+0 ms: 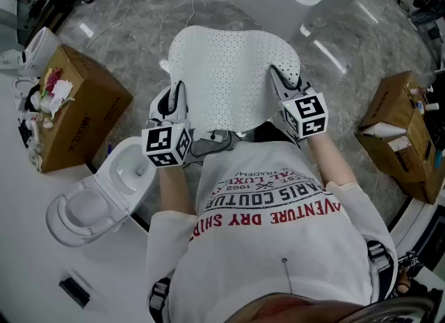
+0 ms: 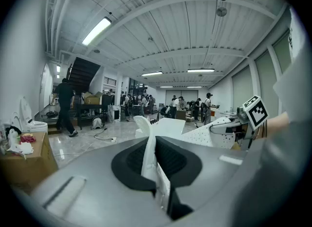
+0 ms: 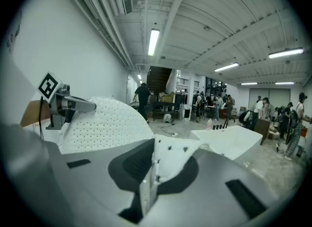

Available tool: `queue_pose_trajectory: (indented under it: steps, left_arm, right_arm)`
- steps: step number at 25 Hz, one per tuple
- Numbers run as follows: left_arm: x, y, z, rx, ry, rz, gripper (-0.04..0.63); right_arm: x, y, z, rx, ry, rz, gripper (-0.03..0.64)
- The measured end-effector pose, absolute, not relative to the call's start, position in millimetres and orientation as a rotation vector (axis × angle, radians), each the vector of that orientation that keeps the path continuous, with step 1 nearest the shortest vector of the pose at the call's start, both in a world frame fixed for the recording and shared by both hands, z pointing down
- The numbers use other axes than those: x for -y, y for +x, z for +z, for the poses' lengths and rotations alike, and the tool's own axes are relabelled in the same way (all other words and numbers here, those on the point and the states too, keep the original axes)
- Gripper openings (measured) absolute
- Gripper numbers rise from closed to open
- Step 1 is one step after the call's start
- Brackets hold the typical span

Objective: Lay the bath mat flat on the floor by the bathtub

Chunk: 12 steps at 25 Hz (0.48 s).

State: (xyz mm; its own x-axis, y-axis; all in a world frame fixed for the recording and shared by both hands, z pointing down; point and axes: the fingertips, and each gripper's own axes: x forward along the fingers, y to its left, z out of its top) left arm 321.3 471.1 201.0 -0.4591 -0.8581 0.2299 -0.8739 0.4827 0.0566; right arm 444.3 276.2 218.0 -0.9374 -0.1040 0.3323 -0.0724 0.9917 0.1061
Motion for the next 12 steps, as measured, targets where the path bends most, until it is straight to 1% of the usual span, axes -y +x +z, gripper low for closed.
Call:
queue_pose_trajectory:
  steps: [12]
  left_arm:
    - [-470,305,210,2.497,1.476,0.067,0.018]
  right_arm:
    - [-276,423,227,2.762,0.119,-0.114,0.015]
